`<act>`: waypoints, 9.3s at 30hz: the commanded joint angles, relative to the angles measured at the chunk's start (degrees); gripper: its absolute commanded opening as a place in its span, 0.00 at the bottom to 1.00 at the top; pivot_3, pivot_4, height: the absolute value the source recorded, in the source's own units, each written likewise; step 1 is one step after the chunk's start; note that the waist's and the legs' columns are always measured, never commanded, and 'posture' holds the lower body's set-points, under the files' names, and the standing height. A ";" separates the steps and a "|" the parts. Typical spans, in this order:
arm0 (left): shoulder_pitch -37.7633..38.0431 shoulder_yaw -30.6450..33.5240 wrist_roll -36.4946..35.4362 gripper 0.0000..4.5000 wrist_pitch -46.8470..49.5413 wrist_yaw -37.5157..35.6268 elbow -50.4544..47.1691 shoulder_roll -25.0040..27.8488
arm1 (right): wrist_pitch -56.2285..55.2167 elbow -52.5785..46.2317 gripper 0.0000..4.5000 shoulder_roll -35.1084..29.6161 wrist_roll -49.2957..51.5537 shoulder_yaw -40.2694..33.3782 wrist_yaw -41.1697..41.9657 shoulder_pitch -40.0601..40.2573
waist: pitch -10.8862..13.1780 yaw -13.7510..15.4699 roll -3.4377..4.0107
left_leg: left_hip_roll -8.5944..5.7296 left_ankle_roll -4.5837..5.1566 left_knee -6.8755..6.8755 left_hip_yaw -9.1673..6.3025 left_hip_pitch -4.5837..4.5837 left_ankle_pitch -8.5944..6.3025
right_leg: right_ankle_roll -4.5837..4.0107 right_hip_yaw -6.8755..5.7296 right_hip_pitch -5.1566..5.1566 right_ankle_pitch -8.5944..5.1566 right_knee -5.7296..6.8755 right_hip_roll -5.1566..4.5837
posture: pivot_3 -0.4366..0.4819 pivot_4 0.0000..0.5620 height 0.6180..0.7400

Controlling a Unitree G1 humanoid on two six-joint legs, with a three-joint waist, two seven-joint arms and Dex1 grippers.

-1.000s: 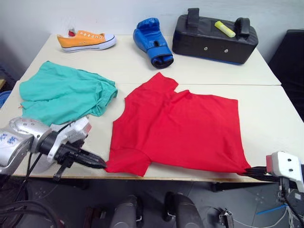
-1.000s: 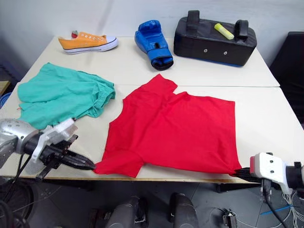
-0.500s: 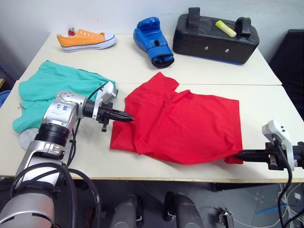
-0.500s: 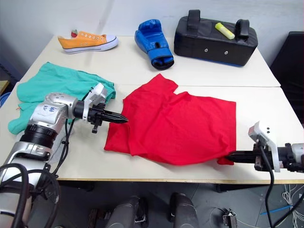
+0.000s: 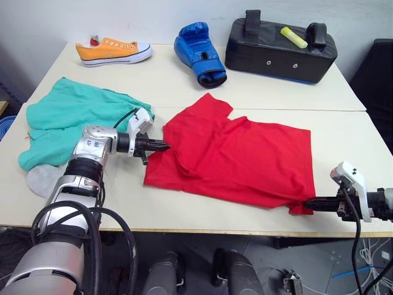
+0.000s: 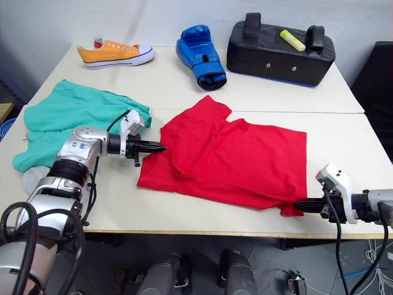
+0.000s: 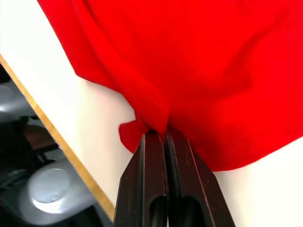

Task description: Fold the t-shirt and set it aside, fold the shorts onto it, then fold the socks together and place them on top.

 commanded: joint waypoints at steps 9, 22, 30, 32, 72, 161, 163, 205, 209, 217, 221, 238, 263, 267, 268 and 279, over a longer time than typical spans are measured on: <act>0.33 8.62 -3.98 0.42 5.49 -0.87 -10.18 3.75 | 0.83 -8.96 0.38 3.56 2.97 -18.16 -8.13 5.53 | 0.00 0.12 0.00 | 0.01 -0.02 0.00 0.02 0.01 0.01 | 0.00 0.04 0.01 0.00 0.01 -0.03 | 0.48 0.27 1.00; 18.49 1.45 -9.98 0.64 17.21 -9.16 -48.69 9.22 | 9.47 -39.38 0.86 14.22 10.78 -19.39 -25.44 9.61 | -0.04 -0.29 0.07 | 0.10 -0.40 -0.05 -0.06 0.16 -0.12 | -0.06 0.22 0.11 -0.03 0.04 0.12 | 0.48 0.27 1.00; 20.46 -6.32 0.07 0.09 7.07 -3.89 -39.75 6.27 | 2.31 -35.41 0.24 16.73 -5.15 -0.46 -34.31 9.31 | -0.10 0.13 0.02 | 0.08 -0.37 -0.05 -0.06 0.07 -0.13 | -0.06 0.22 0.05 -0.03 -0.05 0.11 | 0.48 0.27 1.00; 20.22 -8.19 4.05 0.00 2.16 -1.96 -35.21 5.90 | -0.26 -31.39 0.09 16.42 -9.91 3.92 -35.03 9.16 | -0.10 0.09 0.02 | 0.08 -0.30 -0.06 -0.04 0.06 -0.10 | -0.06 0.20 0.03 -0.03 -0.03 0.12 | 0.48 0.27 1.00; 19.09 -7.75 11.52 0.00 -15.64 -0.73 -18.61 9.66 | -13.24 -17.89 0.00 9.90 -16.73 -9.92 -23.42 25.49 | -1.91 0.29 0.50 | 0.19 -0.27 -1.05 -0.24 1.26 -0.50 | -0.21 0.14 1.04 -0.25 -0.79 0.28 | 0.48 0.27 1.00; 32.55 -1.62 0.61 0.01 -7.96 -18.77 -46.33 21.23 | -58.63 -4.44 0.00 1.93 -28.49 -9.37 -13.39 21.73 | -1.48 -1.31 0.83 | 0.22 -0.28 -1.21 0.04 0.94 -0.45 | 0.24 0.10 0.85 -0.42 -1.19 0.36 | 0.48 0.27 1.00; 36.39 -0.43 -1.12 0.01 -4.76 -18.72 -51.80 23.72 | -59.58 -4.01 0.00 1.53 -27.15 -9.68 -11.37 22.41 | -1.42 -1.36 0.78 | 0.23 -0.40 -1.21 0.04 1.05 -0.52 | 0.28 0.13 0.88 -0.72 -0.97 0.36 | 0.48 0.27 1.00; 5.33 3.96 -12.47 0.99 23.95 -1.94 -25.30 8.53 | 0.43 -10.56 1.00 6.52 10.36 -4.86 -14.89 -9.42 | -0.64 -0.09 0.69 | 0.17 -0.48 -0.95 -0.26 0.96 -0.50 | 0.10 0.10 0.98 -0.17 -1.08 0.22 | 0.48 0.27 1.00; -3.23 4.10 -5.20 0.99 13.91 10.72 -8.37 0.66 | 2.49 1.04 1.00 12.56 1.72 2.39 -23.84 -23.92 | -0.60 -0.48 0.63 | 0.15 -0.23 -0.96 -0.07 0.51 -0.18 | 0.10 0.06 0.50 -0.10 -0.93 0.23 | 0.48 0.27 1.00; -12.47 6.29 1.53 0.99 1.77 25.67 13.62 -6.99 | -2.32 28.34 1.00 20.58 -15.06 10.05 -35.66 -41.97 | -0.54 -1.37 0.52 | -0.02 -0.13 -0.98 0.26 -0.30 0.14 | 0.16 0.03 -0.32 -0.11 -0.56 0.50 | 0.48 0.27 1.00; -13.53 7.83 3.54 0.99 -0.93 30.88 17.81 -8.29 | -1.34 37.64 1.00 22.80 -18.76 11.25 -36.58 -47.24 | -0.53 -1.77 0.51 | -0.08 0.03 -0.96 0.34 -0.23 0.23 | 0.31 0.14 -0.28 -0.03 -0.48 0.45 | 0.48 0.27 1.00; -12.78 11.81 6.05 0.29 1.92 29.59 20.07 -7.65 | 0.89 37.06 0.10 24.92 -19.64 9.39 -32.24 -46.38 | -0.53 -2.90 0.52 | -0.04 -0.13 -0.88 0.39 0.10 0.37 | 0.27 0.29 -0.14 -0.01 -0.08 0.23 | 0.48 0.27 1.00; 5.18 3.38 16.20 0.01 -67.20 14.09 6.68 2.81 | -67.11 7.58 0.00 4.09 -47.25 13.02 -35.41 -10.07 | -0.53 -2.97 0.51 | 0.01 -0.28 -1.00 0.76 0.31 0.27 | 0.27 0.47 -0.21 -0.01 -0.19 0.20 | 0.48 0.27 1.00; 7.69 0.55 21.24 0.01 -79.43 17.53 8.09 7.48 | -73.50 13.49 0.00 1.41 -50.86 12.74 -37.86 -6.93 | -0.51 -2.84 0.47 | 0.04 -0.39 -0.96 0.76 0.42 0.21 | 0.17 0.67 -0.19 0.03 -0.25 0.13 | 0.48 0.27 1.00; 7.59 -0.09 22.81 0.01 -80.92 19.05 8.86 8.40 | -73.59 14.74 0.00 1.48 -50.69 12.64 -37.93 -6.95 | -0.51 -2.83 0.47 | 0.04 -0.55 -0.96 0.76 0.42 0.12 | 0.11 0.67 -0.20 0.06 -0.27 0.11 | 0.48 0.27 1.00; 5.10 -7.70 40.19 0.01 -85.33 39.74 11.95 11.71 | -78.83 19.65 0.00 3.43 -54.59 13.68 -42.12 -10.67 | -0.52 -2.67 0.48 | 0.03 -0.16 -0.97 0.75 0.43 0.21 | 0.07 0.61 -0.17 0.09 -0.25 0.07 | 0.48 0.27 1.00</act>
